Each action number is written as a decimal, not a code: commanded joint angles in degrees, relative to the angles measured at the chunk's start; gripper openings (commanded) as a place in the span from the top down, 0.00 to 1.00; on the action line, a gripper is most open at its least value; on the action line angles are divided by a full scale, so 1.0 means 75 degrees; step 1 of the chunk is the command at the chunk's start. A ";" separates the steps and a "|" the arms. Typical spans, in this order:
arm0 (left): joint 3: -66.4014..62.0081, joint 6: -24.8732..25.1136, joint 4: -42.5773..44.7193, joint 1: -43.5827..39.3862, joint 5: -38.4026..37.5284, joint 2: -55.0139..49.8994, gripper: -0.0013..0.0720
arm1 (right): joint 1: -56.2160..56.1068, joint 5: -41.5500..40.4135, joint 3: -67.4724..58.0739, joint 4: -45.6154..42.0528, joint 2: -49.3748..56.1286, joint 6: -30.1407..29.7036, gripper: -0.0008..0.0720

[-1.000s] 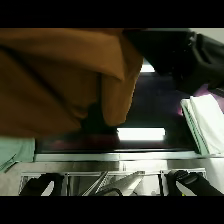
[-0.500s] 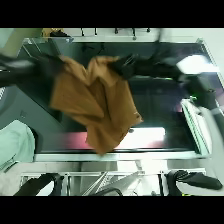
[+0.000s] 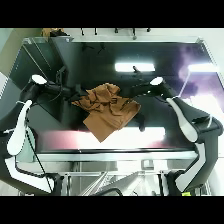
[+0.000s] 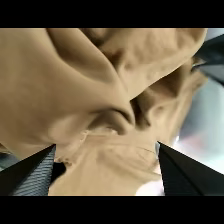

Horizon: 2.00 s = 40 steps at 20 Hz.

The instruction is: Fold the shirts.

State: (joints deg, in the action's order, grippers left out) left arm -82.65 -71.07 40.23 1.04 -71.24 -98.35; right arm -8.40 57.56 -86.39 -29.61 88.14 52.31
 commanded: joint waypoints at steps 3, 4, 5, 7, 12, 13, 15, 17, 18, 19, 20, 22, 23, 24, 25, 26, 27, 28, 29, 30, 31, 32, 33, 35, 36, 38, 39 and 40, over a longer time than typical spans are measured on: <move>-0.0064 -0.0082 -0.0125 0.0478 -0.2235 0.0076 0.03 | 0.2276 0.2049 0.0006 -0.0230 -0.0903 0.0522 0.16; 0.0452 -0.0105 0.0274 0.0402 -0.2209 0.0370 0.03 | 0.2684 0.2288 0.0012 -0.0455 -0.1003 0.0664 0.16; 0.1128 -0.0166 0.0726 0.0297 -0.2072 0.0723 0.03 | 0.3019 0.2567 0.0017 -0.0644 -0.1020 0.0729 0.16; 0.2521 -0.0364 0.1314 0.0090 -0.1620 0.1358 0.03 | 0.3500 0.2999 0.0221 -0.0860 -0.1017 0.0810 0.16; 0.5068 -0.0903 0.1416 -0.0326 0.0874 0.2334 0.03 | 0.3381 0.2801 0.1413 -0.0854 -0.0985 0.0519 0.25; 0.5237 -0.1055 0.1329 -0.0484 0.1306 0.2326 0.03 | 0.3238 0.2634 0.1647 -0.0854 -0.0985 0.0338 0.33; 0.5295 -0.1046 0.0863 -0.0854 0.1888 0.2139 0.03 | 0.2897 0.2314 0.1903 -0.0857 -0.0895 0.0181 0.33; 0.5045 -0.1049 0.0670 -0.1294 0.2209 0.1784 0.03 | 0.2530 0.1999 0.1950 -0.0854 -0.0737 0.0108 0.33; 0.4829 -0.1049 0.0676 -0.1498 0.2238 0.1547 0.03 | 0.2314 0.1821 0.1950 -0.0851 -0.0632 0.0108 0.33; 0.4616 -0.1049 0.0673 -0.1661 0.2238 0.1329 0.03 | 0.2110 0.1664 0.1950 -0.0851 -0.0536 0.0108 0.33; 0.4383 -0.1052 0.0676 -0.1789 0.2238 0.1131 0.03 | 0.1891 0.1501 0.1950 -0.0851 -0.0437 0.0108 0.33; 0.3844 -0.1049 0.0679 -0.1967 0.2145 0.0787 0.04 | 0.1501 0.1166 0.1947 -0.0848 -0.0271 0.0105 0.33; 0.3596 -0.1049 0.0691 -0.2005 0.2078 0.0667 0.04 | 0.1341 0.0968 0.1947 -0.0848 -0.0221 0.0108 0.33; 0.3381 -0.1046 0.0697 -0.2028 0.2031 0.0577 0.21 | 0.1192 0.0764 0.1947 -0.0822 -0.0184 0.0108 0.33; 0.3235 -0.1049 0.0691 -0.2028 0.2022 0.0545 0.40 | 0.1067 0.0545 0.1947 -0.0825 -0.0172 0.0108 0.33; 0.3144 -0.1046 0.0694 -0.2028 0.2011 0.0551 0.51 | 0.0973 0.0385 0.1944 -0.0769 -0.0172 0.0105 0.38; 0.3040 -0.1046 0.0699 -0.2025 0.1900 0.0548 0.64 | 0.0912 0.0356 0.1944 -0.0560 -0.0175 0.0012 0.59; 0.2964 -0.1008 0.0699 -0.1993 0.1775 0.0554 0.85 | 0.0909 0.0431 0.1944 -0.0277 -0.0187 -0.0067 0.77; 0.2844 -0.0924 0.0691 -0.1944 0.1606 0.0557 0.95 | 0.0918 0.0612 0.1941 0.0076 -0.0245 -0.0181 0.88; 0.2699 -0.0924 0.0667 -0.1900 0.1416 0.0595 0.95 | 0.0921 0.0874 0.1915 0.0423 -0.0373 -0.0268 0.96; 0.2576 -0.0857 0.0664 -0.1903 0.1326 0.0734 0.96 | 0.0930 0.1177 0.1836 0.0720 -0.0557 -0.0265 0.96; 0.2439 -0.0717 0.0627 -0.1903 0.1285 0.0994 0.96 | 0.0944 0.1571 0.1711 0.1139 -0.0828 -0.0268 0.96; 0.2229 -0.0694 0.0629 -0.1903 0.1233 0.1387 0.96 | 0.0962 0.1886 0.1545 0.1585 -0.1134 -0.0268 0.96; 0.1518 -0.0702 0.0580 -0.1903 0.1014 0.2337 0.96 | 0.1093 0.2430 0.1032 0.2731 -0.1903 -0.0265 0.96; 0.0970 -0.0702 0.0452 -0.1868 0.0901 0.2885 0.96 | 0.1204 0.2597 0.0714 0.3343 -0.2270 -0.0265 0.96; -0.0350 -0.0702 0.0009 -0.1719 0.1000 0.3917 0.96 | 0.1478 0.2512 -0.0015 0.4683 -0.3042 -0.0291 0.96; -0.1107 -0.0708 -0.0038 -0.1629 0.1201 0.4368 0.96 | 0.1658 0.2346 -0.0466 0.5304 -0.3404 -0.0411 0.96; -0.1967 -0.0702 -0.0006 -0.1527 0.1495 0.4782 0.96 | 0.1853 0.2075 -0.0921 0.5744 -0.3722 -0.0574 0.96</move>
State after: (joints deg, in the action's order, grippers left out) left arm -84.07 -76.47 42.33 -11.81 -62.67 -71.42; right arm 2.59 74.22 -85.65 -1.02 67.24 49.78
